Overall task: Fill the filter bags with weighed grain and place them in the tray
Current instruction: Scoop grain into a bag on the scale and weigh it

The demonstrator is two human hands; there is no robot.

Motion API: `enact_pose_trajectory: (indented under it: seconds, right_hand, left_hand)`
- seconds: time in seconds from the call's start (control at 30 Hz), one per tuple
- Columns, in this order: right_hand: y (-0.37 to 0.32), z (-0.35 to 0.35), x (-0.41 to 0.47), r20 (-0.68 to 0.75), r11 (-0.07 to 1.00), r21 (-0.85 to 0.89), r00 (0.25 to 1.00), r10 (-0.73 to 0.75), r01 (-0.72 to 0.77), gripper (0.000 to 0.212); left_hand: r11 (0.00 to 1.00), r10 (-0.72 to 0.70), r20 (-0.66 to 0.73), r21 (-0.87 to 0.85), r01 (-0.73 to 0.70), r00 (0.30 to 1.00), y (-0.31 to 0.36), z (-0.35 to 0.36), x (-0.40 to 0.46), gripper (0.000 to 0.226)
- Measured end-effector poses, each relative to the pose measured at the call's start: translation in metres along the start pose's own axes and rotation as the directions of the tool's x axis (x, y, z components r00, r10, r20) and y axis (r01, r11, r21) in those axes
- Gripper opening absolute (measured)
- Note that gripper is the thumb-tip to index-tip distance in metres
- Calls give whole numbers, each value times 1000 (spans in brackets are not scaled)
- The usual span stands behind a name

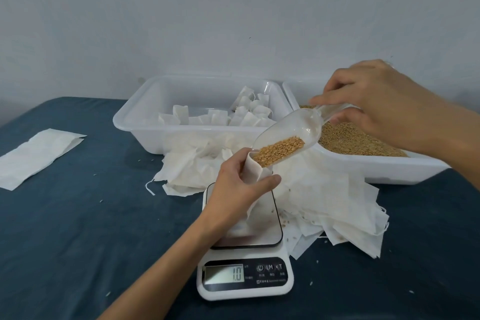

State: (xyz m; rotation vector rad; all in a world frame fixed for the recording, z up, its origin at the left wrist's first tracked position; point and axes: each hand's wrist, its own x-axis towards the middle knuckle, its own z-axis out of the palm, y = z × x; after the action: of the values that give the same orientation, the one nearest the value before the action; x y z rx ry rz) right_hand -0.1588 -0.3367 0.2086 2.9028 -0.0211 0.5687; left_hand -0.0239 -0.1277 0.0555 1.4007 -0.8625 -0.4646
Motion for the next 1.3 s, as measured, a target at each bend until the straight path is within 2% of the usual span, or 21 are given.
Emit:
enact_pose_trajectory:
  seconds: [0.1,0.27,0.43,0.63,0.93,1.3]
  right_hand:
    - [-1,-1,0,6,1000,-14,1000,-7,7,44]
    - [-6,-5,-1,-23,998,-59,999,-25,24,43]
    - [-15,-9,2,-66,989,-127,995,-79,70,41]
    - [-20,-13,4,-122,974,-195,983,-136,110,40]
    - [-30,-16,5,-206,917,-340,935,-290,209,32]
    - [-37,-10,8,-264,872,-432,892,-368,232,32]
  left_hand:
    - [1000,-1,-1,3,1,1000,0,-1,0,30]
    - [998,-56,-34,1,56,998,1,0,-1,42]
    - [998,-64,-37,-26,63,997,3,0,-2,32]
    - [995,-91,-45,-45,89,995,4,1,-1,32]
    - [994,-102,-70,-53,99,992,5,0,-2,39]
    - [995,-97,-115,-23,95,989,7,0,-3,53]
